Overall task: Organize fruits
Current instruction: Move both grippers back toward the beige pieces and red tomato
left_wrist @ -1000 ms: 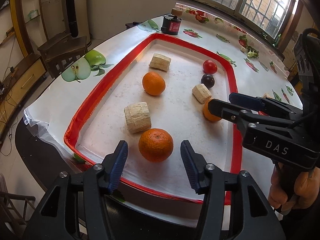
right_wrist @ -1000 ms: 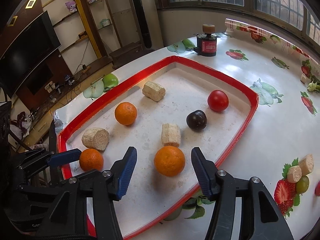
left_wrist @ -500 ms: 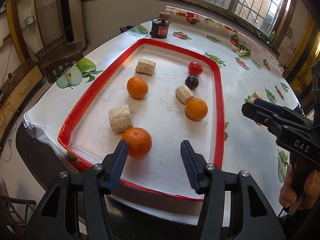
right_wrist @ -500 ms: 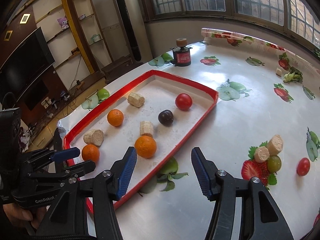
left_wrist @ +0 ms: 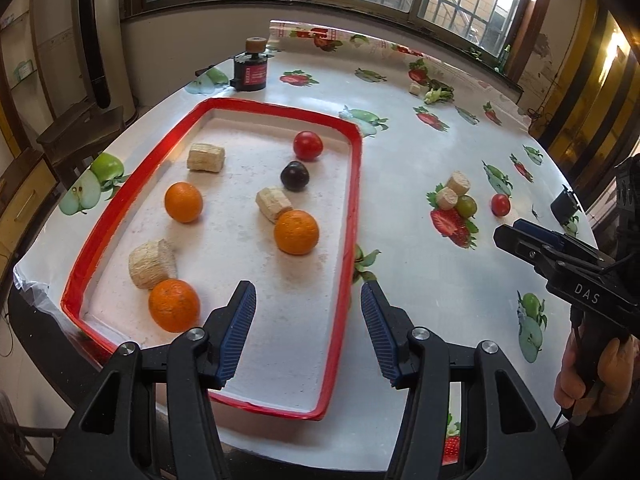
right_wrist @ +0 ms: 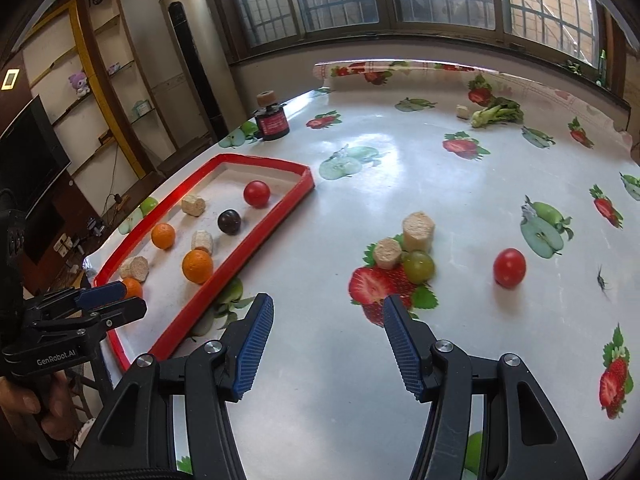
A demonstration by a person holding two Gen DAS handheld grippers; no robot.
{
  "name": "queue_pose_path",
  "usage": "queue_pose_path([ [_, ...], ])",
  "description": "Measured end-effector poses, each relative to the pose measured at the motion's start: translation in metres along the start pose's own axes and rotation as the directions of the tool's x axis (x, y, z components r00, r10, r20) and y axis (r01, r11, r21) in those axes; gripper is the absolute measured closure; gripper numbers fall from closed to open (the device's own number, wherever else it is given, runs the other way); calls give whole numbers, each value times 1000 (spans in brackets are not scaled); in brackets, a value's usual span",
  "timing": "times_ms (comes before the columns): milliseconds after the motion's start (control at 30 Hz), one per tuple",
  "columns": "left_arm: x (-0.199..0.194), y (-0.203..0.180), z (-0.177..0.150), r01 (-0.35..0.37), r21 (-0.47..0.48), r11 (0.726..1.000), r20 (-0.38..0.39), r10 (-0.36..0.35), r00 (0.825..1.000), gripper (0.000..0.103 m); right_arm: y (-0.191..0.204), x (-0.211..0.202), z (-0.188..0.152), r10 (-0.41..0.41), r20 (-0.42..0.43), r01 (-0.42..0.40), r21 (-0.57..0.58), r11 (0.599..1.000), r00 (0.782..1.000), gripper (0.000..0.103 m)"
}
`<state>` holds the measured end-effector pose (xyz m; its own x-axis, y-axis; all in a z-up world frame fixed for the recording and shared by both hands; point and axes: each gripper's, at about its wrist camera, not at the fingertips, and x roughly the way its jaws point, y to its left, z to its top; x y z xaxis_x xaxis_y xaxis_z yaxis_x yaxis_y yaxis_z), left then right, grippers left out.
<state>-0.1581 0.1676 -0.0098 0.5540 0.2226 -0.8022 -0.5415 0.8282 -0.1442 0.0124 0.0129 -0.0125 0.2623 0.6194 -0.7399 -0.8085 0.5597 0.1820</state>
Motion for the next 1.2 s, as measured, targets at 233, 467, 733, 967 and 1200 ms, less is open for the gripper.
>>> queue_pose_path([
  [233,6,-29,2,49,46,998,-14,-48,999,50,-32,-18,-10,-47,14,47,54,997,999,44],
  [467,9,-59,10,92,98,991,-5,-92,996,50,-61,-32,-18,-88,27,85,102,991,996,44],
  [733,29,-84,21,115,135,984,-32,-112,993,50,-84,-27,-21,-111,16,108,136,985,994,44],
  [967,57,-102,38,148,148,978,-60,-141,988,50,-101,-7,-11,-132,-7,132,138,982,991,45],
  [1200,94,-117,55,169,161,972,-105,-153,983,50,-118,21,4,-147,-41,151,136,979,988,47],
])
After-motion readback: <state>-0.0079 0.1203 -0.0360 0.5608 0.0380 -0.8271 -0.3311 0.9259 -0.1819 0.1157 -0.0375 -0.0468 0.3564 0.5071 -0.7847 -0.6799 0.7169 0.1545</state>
